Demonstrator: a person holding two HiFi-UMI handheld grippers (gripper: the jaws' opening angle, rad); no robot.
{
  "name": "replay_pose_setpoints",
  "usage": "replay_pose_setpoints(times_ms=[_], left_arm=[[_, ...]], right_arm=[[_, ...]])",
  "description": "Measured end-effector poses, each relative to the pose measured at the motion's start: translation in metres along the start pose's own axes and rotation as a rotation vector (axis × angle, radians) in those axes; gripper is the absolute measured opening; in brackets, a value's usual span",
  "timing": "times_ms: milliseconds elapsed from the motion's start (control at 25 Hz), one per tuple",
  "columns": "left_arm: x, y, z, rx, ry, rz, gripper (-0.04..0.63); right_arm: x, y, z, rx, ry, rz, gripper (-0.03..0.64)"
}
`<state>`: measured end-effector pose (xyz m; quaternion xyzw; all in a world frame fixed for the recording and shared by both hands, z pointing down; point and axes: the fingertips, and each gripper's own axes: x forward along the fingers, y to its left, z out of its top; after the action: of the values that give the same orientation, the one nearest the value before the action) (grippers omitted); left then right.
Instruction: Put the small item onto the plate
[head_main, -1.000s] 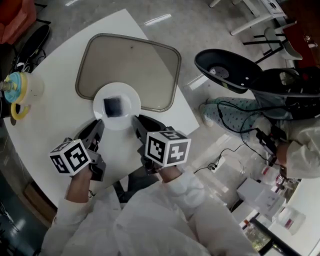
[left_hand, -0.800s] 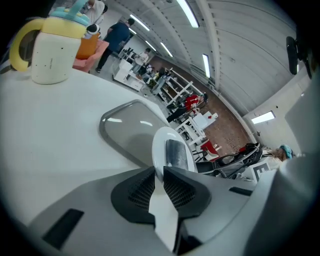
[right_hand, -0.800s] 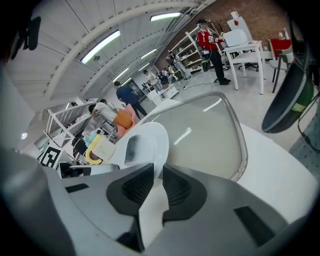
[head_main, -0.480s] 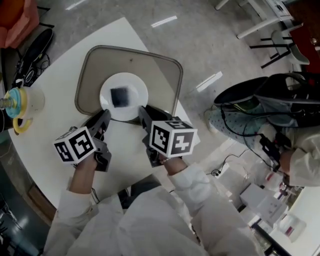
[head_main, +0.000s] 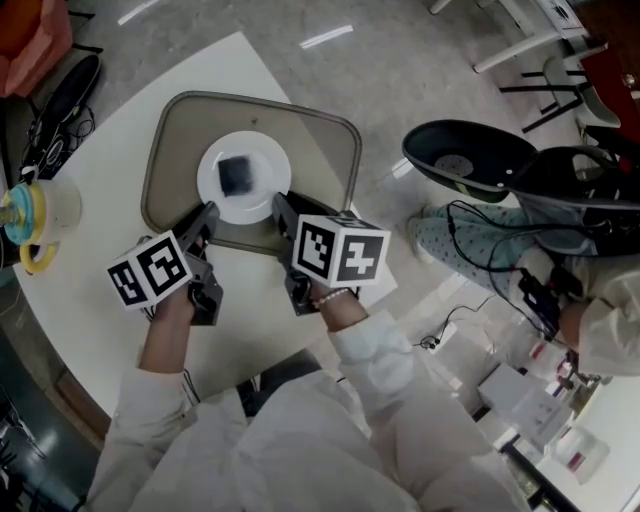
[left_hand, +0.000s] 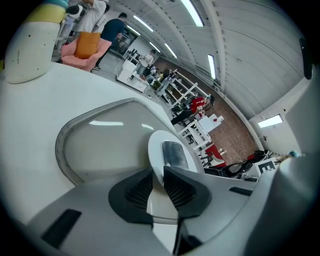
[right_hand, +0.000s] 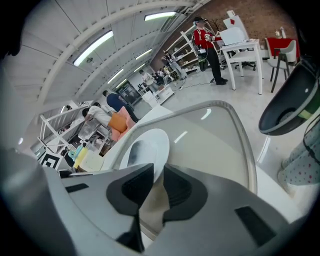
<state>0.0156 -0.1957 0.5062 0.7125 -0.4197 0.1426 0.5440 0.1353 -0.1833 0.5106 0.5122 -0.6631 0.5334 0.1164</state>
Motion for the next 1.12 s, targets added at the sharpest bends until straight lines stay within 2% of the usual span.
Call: replay_pose_setpoints(times_ms=[240, 520, 720, 920, 1120], left_arm=[[0.003, 0.002, 0.000, 0.033, 0.005, 0.010, 0.058], [-0.007, 0.011, -0.002, 0.081, 0.007, 0.050, 0.063], [-0.010, 0.011, 0.001, 0.093, 0.007, 0.081, 0.108], [-0.015, 0.005, 0.007, 0.079, 0.003, 0.028, 0.111], [-0.030, -0.005, 0.018, 0.082, -0.053, -0.052, 0.110]], right_arm=[[0.007, -0.005, -0.003, 0.011, 0.010, -0.001, 0.066], [0.006, 0.004, -0.011, -0.043, 0.008, -0.032, 0.066], [-0.001, 0.006, -0.008, -0.039, -0.011, -0.029, 0.066], [-0.011, 0.007, 0.000, -0.026, -0.055, -0.035, 0.066], [-0.021, 0.021, 0.000, -0.036, -0.118, 0.009, 0.060]])
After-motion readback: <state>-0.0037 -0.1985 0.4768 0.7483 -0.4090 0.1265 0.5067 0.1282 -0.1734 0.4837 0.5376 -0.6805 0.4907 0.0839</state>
